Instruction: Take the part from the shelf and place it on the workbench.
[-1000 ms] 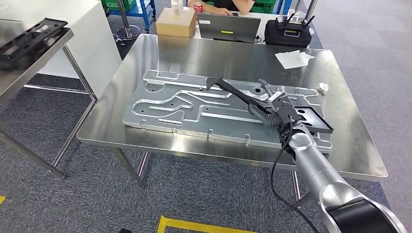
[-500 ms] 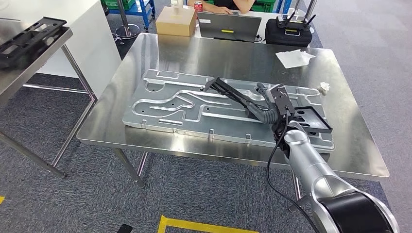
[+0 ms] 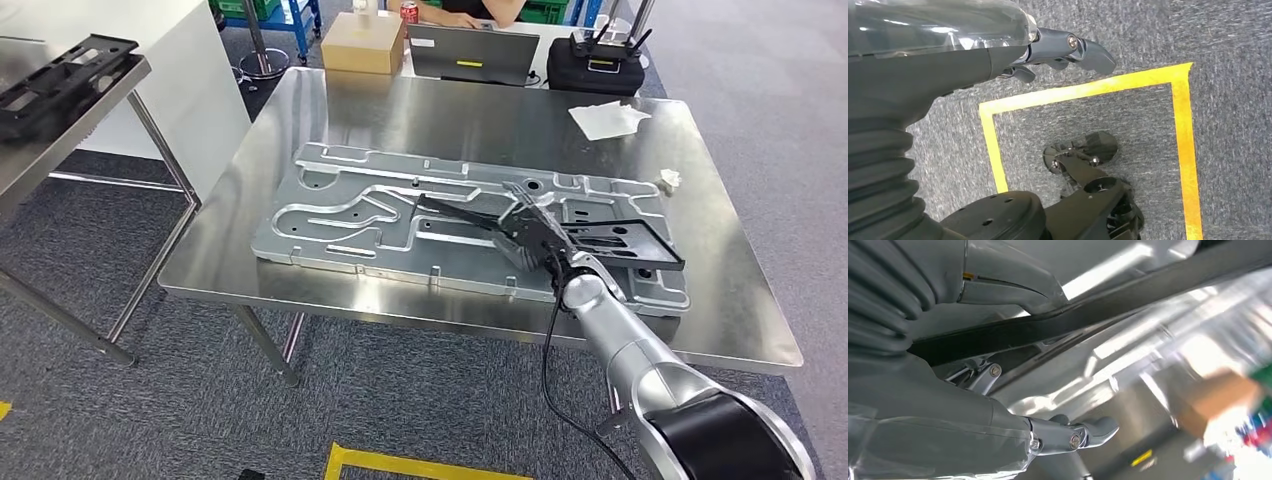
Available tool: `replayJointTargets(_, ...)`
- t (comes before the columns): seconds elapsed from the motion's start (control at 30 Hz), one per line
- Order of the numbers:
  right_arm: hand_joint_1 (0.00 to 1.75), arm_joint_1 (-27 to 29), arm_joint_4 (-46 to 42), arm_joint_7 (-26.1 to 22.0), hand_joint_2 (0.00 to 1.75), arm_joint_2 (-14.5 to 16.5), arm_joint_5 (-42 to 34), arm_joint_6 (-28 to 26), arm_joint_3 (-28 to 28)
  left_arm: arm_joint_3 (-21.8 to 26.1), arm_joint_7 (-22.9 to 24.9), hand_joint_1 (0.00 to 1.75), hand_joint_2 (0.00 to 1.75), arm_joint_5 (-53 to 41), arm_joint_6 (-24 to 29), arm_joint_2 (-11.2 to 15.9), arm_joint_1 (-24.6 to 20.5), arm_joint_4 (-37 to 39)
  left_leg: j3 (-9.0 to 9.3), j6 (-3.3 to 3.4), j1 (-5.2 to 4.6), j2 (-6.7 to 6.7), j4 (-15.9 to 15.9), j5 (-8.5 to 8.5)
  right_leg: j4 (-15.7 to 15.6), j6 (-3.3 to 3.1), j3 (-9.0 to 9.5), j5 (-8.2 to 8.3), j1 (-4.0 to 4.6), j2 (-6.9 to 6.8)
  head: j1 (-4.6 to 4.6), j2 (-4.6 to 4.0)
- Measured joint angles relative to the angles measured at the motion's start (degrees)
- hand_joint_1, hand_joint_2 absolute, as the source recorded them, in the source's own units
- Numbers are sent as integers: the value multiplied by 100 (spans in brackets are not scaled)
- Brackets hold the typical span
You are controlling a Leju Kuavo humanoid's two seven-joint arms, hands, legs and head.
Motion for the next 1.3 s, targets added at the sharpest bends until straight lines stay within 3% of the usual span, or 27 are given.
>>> replayJointTargets(0.07,0,-94,-265,196,0,-314,312,295,174,39,-15,0,0,24,-14,-9,51,3,2,23,-10,-53,3,19,0,25,2,12,-2,-47,1,0)
replayJointTargets(0.27,0,-938,-1305,710,0,-1537,-64,2346,-114,171,-44,0,0,87,-18,-63,327,31,-143,77,-64,-160,5,89,5,107,-106,84,-52,-145,2,0)
replayJointTargets(0.43,0,-1784,-1605,1243,0,-1986,-159,2964,-330,212,-86,0,0,110,-18,-160,345,36,-289,99,-93,-139,7,137,7,134,-264,151,-83,-115,2,1)
replayJointTargets(0.57,0,-2113,-1804,1402,0,-2136,-198,3115,-335,220,-126,0,175,67,-13,-229,323,36,-311,105,-97,-126,7,144,7,138,-292,158,-87,-106,2,1)
replayJointTargets(0.87,0,-2103,-2135,1463,0,-2371,-538,2987,-251,225,-155,0,175,-31,15,-317,305,36,-320,105,-96,-127,4,148,7,138,-301,157,-86,-109,2,1)
replayJointTargets(1.2,0,-1572,-2625,1420,0,-2995,-1081,2843,-145,309,-146,0,175,-113,13,-354,304,36,-330,106,-97,-131,4,147,7,139,-308,157,-86,-110,2,-1)
replayJointTargets(1.3,0,-1327,-2712,1343,0,-3086,-1081,2761,-145,357,-152,0,44,-56,9,-377,304,36,-331,107,-97,-130,4,145,7,139,-309,156,-86,-111,2,0)
